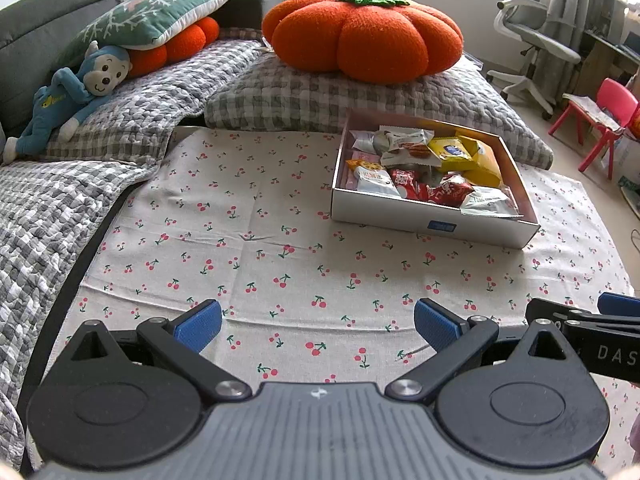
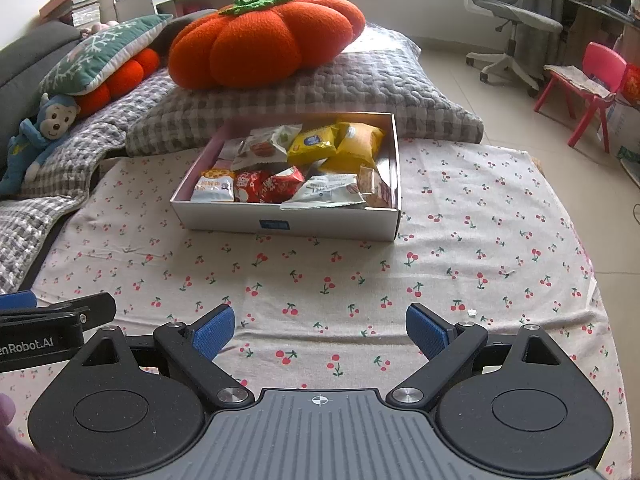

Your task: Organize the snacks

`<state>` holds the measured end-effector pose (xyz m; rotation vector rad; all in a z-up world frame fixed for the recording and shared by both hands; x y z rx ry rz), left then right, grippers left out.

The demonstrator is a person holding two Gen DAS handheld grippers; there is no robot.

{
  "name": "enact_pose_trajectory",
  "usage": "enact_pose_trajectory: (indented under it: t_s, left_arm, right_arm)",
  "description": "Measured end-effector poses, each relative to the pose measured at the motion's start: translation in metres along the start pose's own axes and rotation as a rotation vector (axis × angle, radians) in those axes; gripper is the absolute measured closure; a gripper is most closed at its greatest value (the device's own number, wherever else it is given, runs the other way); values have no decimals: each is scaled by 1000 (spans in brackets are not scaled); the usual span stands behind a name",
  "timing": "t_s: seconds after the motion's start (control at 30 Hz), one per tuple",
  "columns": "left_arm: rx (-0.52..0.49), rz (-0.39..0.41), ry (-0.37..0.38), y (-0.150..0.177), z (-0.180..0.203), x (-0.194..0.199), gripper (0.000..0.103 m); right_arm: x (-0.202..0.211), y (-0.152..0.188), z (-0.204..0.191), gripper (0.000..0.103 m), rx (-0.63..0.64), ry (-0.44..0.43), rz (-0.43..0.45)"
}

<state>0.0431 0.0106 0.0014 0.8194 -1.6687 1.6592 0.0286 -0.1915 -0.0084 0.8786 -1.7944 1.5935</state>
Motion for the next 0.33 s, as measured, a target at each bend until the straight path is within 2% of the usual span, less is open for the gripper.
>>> enact_pose_trajectory:
  t_s: [0.33]
  left_arm:
    - [-13, -5, 2, 1, 0, 0, 0]
  right_arm:
    - [-2, 1, 0, 9, 1, 0, -6]
Point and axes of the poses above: each gripper's, at about its wrist camera, not at the fingertips, and x roughly against the way its jaws point, z to its right, y to its underside, the point moved 2 cm from there along -x, roughly the way its jaws point, and after that the axes turned 4 degrees about -z, right-handed, at the moved point
